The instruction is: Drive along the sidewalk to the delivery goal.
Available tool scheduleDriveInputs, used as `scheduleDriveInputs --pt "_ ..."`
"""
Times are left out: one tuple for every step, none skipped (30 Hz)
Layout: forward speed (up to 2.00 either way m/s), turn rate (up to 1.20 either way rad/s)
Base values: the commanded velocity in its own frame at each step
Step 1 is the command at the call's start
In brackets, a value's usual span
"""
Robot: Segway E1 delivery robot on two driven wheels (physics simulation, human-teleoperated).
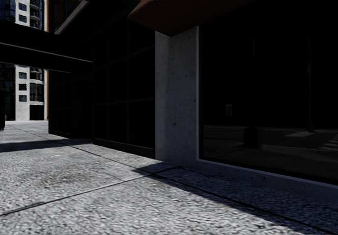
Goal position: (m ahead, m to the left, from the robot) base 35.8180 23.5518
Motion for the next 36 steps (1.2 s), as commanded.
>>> scheduleDriveInputs --pt "1.36 0.58" --pt "1.36 0.58" --pt "1.36 0.58" --pt "1.36 0.58" --pt "1.36 0.58" --pt "1.36 0.58" --pt "1.36 0.58" --pt "1.37 0.58" --pt "1.37 0.58" --pt "1.38 0.58" --pt "1.38 0.58" --pt "1.40 0.58" --pt "1.43 0.58" --pt "1.43 0.58" --pt "1.45 0.58" --pt "1.50 0.58" --pt "2.00 0.58" --pt "2.00 0.58" --pt "2.00 0.58" --pt "2.00 0.58" --pt "2.00 0.58" --pt "2.00 0.58" --pt "2.00 0.58" --pt "2.00 0.58" --pt "2.00 0.58" --pt "2.00 0.58" --pt "2.00 0.58" --pt "2.00 0.58" --pt "2.00 0.58" --pt "2.00 0.58" --pt "2.00 0.58" --pt "2.00 0.58" --pt "2.00 0.58" --pt "2.00 0.58" --pt "2.00 0.58" --pt "2.00 0.58"
